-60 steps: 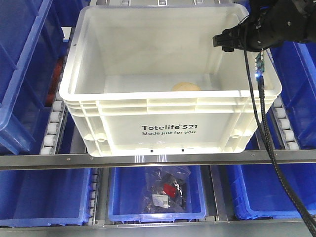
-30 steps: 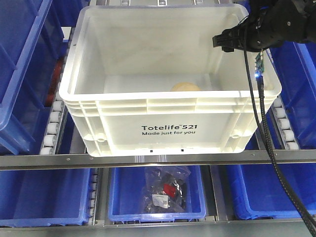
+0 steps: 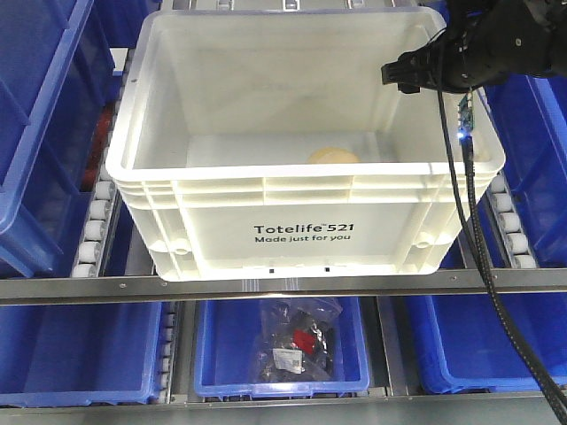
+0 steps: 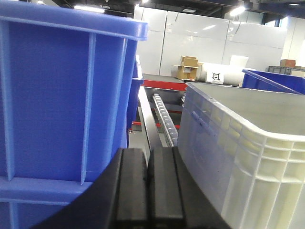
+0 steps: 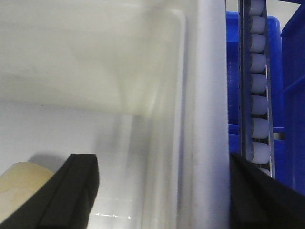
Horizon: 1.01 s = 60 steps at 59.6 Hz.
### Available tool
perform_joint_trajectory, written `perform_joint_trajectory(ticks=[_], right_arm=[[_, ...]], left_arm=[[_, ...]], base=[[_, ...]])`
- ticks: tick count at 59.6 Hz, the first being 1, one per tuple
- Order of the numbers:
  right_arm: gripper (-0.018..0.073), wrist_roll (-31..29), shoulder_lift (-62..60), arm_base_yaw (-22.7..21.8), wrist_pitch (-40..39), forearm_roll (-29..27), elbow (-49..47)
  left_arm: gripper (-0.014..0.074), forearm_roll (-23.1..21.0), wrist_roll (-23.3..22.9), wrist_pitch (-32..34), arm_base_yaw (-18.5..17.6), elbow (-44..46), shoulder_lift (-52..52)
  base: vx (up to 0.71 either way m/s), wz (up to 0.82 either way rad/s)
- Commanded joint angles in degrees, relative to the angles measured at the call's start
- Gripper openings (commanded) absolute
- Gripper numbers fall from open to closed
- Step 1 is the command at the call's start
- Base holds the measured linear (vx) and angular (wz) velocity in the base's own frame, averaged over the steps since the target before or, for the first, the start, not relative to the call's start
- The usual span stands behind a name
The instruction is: Place moving items into box and shelve
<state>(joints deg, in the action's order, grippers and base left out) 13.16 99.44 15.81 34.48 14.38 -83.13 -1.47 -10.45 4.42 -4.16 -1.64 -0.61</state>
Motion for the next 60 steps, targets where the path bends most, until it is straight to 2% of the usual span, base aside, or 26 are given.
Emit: perform_joint_trajectory(ticks=[1, 16, 30, 38, 45, 60], right_arm=[[0.0497, -1.0, -1.4, 2.0, -8.4, -4.3, -1.6], [0.0497, -1.0, 0.4, 2.0, -8.2, -2.5, -1.6], [0.055, -0.3, 2.4, 1.6, -11.5, 11.0, -1.6], [0.0594, 6.5, 3.4, 0.0, -16.2, 13.4, -1.6], [0.0602, 12.6, 3.5, -1.3, -15.8, 14.3, -1.6], [0.0591, 14.4, 3.5, -2.1, -14.9, 16.2, -1.6]], left_arm=[[-0.0006, -0.1, 0.0, 4.9, 0.3, -1.3, -0.6], [-0.0006, -0.1, 0.0, 4.9, 0.3, -1.3, -0.5], [-0.0006, -0.1, 0.0, 4.9, 0.3, -1.3, -0.5], [-0.0006, -0.1, 0.0, 4.9, 0.3, -1.3, -0.5], [-0.0006, -0.1, 0.0, 4.9, 0.3, -1.3, -0.5], [-0.0006, -0.1, 0.0, 4.8, 0.3, -1.3, -0.5]], base=[[0.0, 0.0], [0.0, 0.0], [0.0, 0.0], [0.0, 0.0], [0.0, 0.0], [0.0, 0.0]])
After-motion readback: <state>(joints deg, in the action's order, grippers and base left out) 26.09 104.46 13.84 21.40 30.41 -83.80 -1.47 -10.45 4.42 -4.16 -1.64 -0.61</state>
